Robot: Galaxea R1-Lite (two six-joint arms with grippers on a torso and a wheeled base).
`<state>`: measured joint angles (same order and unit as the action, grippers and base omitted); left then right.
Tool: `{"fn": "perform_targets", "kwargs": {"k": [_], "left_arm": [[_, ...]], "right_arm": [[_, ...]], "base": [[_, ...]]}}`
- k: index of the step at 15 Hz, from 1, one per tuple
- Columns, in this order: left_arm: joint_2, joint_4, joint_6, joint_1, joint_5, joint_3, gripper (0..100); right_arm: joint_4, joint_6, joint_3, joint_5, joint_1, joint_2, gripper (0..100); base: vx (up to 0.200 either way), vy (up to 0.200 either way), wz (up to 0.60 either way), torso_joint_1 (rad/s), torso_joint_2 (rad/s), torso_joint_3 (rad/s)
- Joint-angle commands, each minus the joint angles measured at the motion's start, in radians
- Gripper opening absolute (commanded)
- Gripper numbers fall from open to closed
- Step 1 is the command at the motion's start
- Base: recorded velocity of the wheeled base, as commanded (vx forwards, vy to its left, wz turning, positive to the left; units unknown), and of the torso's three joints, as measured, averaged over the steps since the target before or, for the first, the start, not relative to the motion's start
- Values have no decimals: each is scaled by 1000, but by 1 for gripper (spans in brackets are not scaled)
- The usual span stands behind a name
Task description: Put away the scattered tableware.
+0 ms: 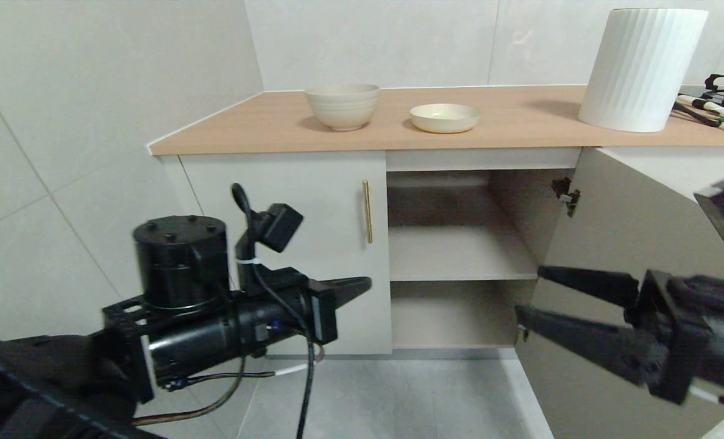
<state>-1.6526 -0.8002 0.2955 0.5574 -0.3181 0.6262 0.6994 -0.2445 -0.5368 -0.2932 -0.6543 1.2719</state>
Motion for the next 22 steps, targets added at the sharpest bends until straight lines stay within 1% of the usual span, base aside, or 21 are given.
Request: {"fn": "perform_targets", "kwargs": {"k": [1, 2, 4, 5, 6, 7, 9, 11, 12, 14, 20, 22], "left_arm": [[284, 167, -1, -171, 2, -22, 0], [330, 234, 1, -203, 2, 4, 0], [395, 361, 1, -255, 1, 63, 0], [401, 383, -1, -263, 1, 72, 0], [408, 429, 1, -280, 1, 93, 0], [402, 438, 1, -287, -3, 99, 100], [378, 429, 4, -287, -7, 101, 100], [372, 427, 7, -287, -7, 112, 100], [373, 417, 8, -289, -1, 119, 100], [379, 391, 8, -294, 5, 125, 100], [385, 398, 8, -298, 2, 129, 100], [382, 400, 7, -312, -1, 132, 100]], "right_arm": [[-41, 4, -200, 29, 114, 215, 100], [-90, 4, -276, 48, 136, 254, 100], [-201, 4, -420, 111, 137, 316, 100], [-239, 5, -442, 111, 136, 317, 100], [-391, 4, -492, 140, 116, 305, 100], [-448, 4, -499, 172, 99, 300, 100], [-451, -9, -503, 241, 76, 288, 100], [-455, -32, -502, 289, 41, 268, 100], [-455, -33, -502, 332, 33, 253, 100], [-459, -33, -497, 335, 30, 219, 100], [-478, -33, -497, 341, 30, 202, 100], [-478, -33, -496, 341, 30, 195, 100]], "base": [[0, 0, 0, 0, 0, 0], [0, 0, 0, 0, 0, 0], [0, 0, 0, 0, 0, 0], [0, 0, 0, 0, 0, 0], [0, 0, 0, 0, 0, 0], [0, 0, 0, 0, 0, 0], [0, 0, 0, 0, 0, 0], [0, 0, 0, 0, 0, 0], [0, 0, 0, 0, 0, 0], [0, 0, 0, 0, 0, 0], [0, 0, 0, 0, 0, 0], [200, 0, 0, -2, 2, 0]]}}
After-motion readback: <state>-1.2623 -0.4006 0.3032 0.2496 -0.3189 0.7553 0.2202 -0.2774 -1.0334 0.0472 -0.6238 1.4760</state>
